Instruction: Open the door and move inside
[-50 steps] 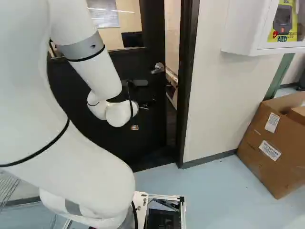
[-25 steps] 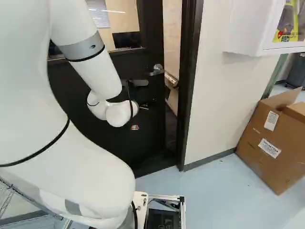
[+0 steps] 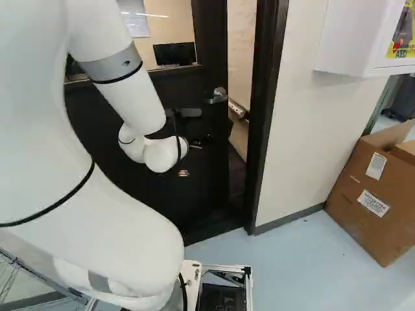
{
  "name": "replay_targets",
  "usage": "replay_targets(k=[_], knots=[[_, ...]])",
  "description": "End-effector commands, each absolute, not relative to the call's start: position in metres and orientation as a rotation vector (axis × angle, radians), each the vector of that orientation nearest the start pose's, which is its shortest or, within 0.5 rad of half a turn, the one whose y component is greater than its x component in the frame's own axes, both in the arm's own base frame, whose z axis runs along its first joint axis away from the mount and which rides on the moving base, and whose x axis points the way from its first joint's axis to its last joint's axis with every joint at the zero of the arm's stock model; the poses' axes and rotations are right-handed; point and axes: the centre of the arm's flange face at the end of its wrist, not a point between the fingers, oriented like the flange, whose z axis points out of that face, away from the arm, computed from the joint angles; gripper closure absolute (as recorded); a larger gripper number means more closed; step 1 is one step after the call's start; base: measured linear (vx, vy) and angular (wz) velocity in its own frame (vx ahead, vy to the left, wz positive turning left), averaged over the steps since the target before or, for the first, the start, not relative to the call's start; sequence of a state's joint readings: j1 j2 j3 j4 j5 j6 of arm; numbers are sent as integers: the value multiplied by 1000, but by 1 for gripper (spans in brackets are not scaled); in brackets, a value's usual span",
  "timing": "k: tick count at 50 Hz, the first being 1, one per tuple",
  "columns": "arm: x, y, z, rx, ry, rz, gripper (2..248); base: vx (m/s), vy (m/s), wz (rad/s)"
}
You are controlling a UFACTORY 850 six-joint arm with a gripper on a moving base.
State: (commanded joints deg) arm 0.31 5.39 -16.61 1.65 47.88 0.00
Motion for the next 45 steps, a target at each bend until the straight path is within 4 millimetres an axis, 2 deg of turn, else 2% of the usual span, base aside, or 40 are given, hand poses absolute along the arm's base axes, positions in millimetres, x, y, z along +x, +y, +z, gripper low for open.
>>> replay_targets(k=[27, 45], knots=[[347, 4, 383, -2574, 40, -1798, 3, 0, 0, 0], [356, 13, 383, -2568, 65, -1791, 3, 0, 0, 0]])
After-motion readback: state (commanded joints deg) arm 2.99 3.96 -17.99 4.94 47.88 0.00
